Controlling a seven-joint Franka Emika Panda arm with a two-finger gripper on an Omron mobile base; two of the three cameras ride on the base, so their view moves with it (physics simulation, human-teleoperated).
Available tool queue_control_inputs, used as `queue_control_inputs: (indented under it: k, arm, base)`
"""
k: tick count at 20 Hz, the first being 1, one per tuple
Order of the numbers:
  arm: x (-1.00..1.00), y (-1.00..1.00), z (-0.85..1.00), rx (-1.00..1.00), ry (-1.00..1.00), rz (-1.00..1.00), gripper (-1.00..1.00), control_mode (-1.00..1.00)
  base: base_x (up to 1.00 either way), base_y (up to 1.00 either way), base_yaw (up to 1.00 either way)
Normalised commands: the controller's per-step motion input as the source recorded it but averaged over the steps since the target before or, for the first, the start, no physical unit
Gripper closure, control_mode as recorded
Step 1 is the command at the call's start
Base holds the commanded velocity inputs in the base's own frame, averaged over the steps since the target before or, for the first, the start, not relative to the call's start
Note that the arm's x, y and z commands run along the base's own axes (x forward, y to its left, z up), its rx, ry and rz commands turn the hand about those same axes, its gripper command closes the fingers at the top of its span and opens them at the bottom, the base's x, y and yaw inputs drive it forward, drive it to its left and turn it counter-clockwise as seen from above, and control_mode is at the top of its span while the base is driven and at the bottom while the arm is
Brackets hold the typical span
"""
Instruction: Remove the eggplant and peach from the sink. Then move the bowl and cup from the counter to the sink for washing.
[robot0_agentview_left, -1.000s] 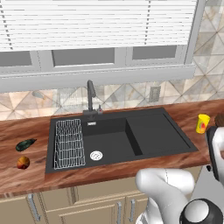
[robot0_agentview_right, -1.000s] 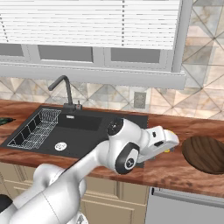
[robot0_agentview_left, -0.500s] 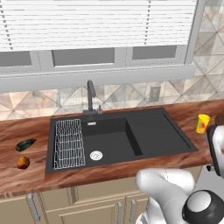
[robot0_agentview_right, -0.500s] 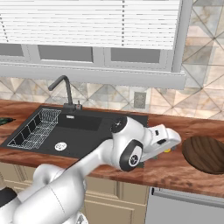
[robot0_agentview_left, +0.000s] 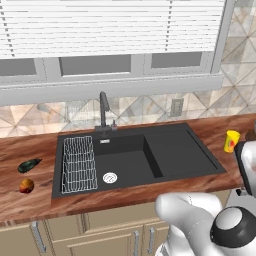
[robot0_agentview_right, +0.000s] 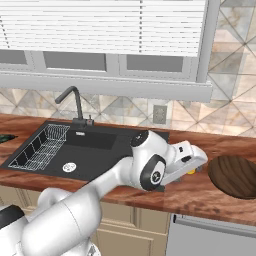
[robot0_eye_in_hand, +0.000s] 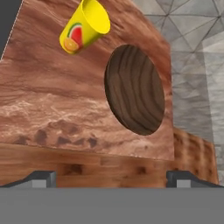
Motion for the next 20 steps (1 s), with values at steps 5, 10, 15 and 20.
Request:
queue_control_inputs:
  k: [5, 10, 15, 20]
  arm:
    - [0.08, -0.04, -0.15, 0.0, 0.04, 0.0, -1.0, -1.0]
    - [0.09, -0.06, -0.14, 0.0, 0.02, 0.0, -1.0, -1.0]
    - [0.07, -0.11, -0.11, 0.0, 0.0, 0.0, -1.0, -1.0]
    - [0.06, -0.13, -0.1, 0.0, 0.0, 0.0, -1.0, -1.0]
  base:
    - [0.0, 0.0, 0.0]
    - [0.0, 0.0, 0.0]
    - [0.0, 0.0, 0.0]
    - [0.0, 0.0, 0.0]
